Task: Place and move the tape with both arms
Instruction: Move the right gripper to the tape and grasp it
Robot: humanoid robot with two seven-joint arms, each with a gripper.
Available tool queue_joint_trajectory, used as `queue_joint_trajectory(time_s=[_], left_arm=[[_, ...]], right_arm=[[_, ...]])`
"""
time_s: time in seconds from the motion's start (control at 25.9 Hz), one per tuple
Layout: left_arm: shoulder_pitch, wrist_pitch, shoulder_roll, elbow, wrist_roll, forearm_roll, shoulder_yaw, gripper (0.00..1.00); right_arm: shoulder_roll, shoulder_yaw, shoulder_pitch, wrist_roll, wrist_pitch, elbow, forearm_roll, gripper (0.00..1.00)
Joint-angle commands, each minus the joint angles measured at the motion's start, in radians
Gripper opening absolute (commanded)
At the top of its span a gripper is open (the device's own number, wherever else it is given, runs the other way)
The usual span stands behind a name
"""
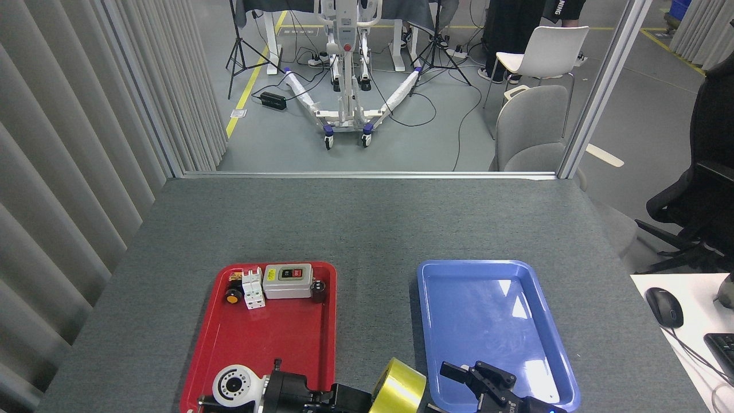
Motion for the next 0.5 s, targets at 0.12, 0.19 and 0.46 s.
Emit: queue_joint_trajectory(time_s=[0.12,0.19,0.46], left_arm=[[-0.001,-0.002,0.000,0.010,0.001,-0.003,0.001,0.00],[0.000,-0.004,0.000,0.010,0.001,-0.003,0.001,0.00],[0.000,-0.005,0.000,0.011,0.001,-0.003,0.003,0.00]], right_arm=[[0.028,0.021,-0.018,0.011,0.010,0.006,0.009,0.79],[0.045,0.022,-0.032,0.015,0.011,0.009,0.016,0.73],[0.051,0.029,-0.038,0.018,0.010,0.018,0.019,0.58]])
